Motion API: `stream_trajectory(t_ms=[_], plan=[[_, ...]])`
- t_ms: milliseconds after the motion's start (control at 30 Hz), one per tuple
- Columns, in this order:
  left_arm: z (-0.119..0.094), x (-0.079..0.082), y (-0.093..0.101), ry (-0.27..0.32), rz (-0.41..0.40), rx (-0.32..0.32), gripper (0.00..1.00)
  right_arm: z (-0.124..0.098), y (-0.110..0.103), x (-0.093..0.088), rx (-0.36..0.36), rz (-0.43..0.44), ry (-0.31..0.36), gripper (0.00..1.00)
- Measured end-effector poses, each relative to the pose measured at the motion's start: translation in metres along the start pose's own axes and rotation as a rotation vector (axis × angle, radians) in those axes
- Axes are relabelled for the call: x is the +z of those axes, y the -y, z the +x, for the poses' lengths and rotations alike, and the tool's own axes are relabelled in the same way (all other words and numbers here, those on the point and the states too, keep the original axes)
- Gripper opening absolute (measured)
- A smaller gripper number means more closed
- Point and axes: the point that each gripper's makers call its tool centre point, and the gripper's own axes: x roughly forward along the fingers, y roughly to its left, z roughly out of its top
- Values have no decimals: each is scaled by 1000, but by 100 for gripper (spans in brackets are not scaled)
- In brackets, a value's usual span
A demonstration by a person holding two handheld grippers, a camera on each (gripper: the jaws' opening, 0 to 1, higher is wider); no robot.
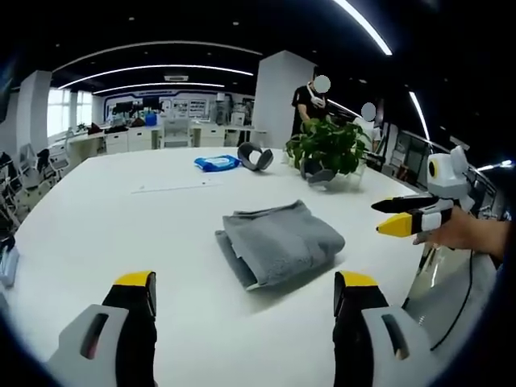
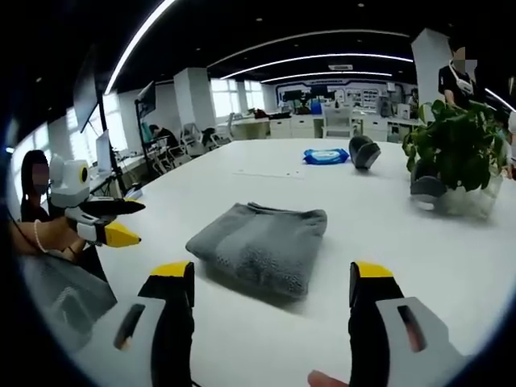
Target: Fold the towel on the table until its edges align and the towel forms a compact rectangular stack.
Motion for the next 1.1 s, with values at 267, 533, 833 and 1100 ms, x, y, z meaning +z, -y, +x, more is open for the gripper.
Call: stream_trajectory(t_ms=[267, 533, 833, 1100], plan=[[1, -1, 0, -5, 14, 4, 93, -1, 2, 4, -5, -2, 15, 77], [-1, 2, -5, 4, 4, 19, 93, 1, -3, 0, 4, -35, -7, 77], [-2, 8, -4, 28, -4, 22, 93, -1, 0, -2, -1, -29, -12, 77], [-3, 6, -7, 22, -6, 24, 92, 0, 1, 2, -8, -27, 1, 77]])
